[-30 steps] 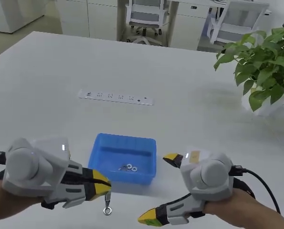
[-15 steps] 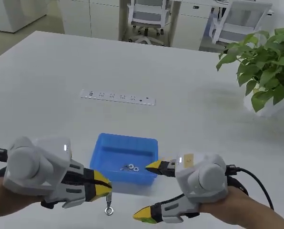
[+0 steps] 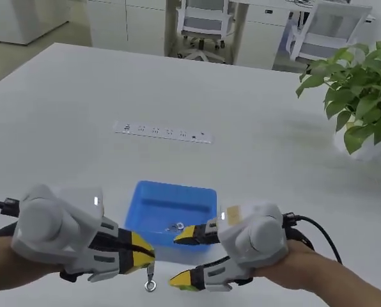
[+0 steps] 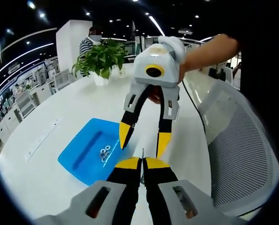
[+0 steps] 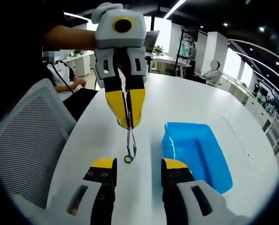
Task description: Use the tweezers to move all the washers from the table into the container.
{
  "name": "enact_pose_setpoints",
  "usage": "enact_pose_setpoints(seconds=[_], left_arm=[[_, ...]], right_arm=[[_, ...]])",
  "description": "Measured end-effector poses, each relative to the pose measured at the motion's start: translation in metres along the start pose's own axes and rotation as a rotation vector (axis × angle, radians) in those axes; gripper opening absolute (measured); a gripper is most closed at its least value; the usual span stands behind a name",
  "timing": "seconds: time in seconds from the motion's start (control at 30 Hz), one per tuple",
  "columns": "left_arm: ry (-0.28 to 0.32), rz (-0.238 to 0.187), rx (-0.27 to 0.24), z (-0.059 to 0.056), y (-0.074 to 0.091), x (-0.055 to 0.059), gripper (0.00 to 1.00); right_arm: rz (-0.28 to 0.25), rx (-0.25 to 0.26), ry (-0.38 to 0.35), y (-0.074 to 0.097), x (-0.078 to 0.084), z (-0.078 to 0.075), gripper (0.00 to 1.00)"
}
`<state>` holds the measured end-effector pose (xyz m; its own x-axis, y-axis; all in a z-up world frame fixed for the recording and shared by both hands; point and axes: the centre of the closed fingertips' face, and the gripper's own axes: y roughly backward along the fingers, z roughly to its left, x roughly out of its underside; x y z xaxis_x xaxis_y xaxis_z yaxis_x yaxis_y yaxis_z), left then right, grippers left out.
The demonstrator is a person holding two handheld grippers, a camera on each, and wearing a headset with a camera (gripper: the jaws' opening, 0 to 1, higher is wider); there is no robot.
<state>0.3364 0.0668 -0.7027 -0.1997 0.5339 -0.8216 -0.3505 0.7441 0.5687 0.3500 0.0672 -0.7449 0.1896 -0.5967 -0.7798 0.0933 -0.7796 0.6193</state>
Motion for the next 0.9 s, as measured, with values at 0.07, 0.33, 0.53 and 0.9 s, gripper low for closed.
enact_pose_setpoints(seconds=[0.07, 0.33, 0.53, 0.9], left_arm=[[0.000, 0.002, 0.001, 0.000, 0.000, 0.000, 0.06], [-0.006, 0.012, 0.012, 0.001, -0.001, 0.001, 0.06], [-0.006, 0.016, 0.018, 0.000, 0.000, 0.002, 0.06], [-0.002, 0.015, 0.030, 0.001, 0.000, 0.003, 0.06]], right_arm=[[0.005, -0.014, 0.011, -0.004, -0.001, 0.001, 0.36], [0.032, -0.080, 0.062, -0.021, 0.000, 0.009, 0.26], [0.045, -0.115, 0.119, -0.031, -0.003, 0.012, 0.20], [0.073, -0.147, 0.178, -0.039, 0.000, 0.014, 0.12]])
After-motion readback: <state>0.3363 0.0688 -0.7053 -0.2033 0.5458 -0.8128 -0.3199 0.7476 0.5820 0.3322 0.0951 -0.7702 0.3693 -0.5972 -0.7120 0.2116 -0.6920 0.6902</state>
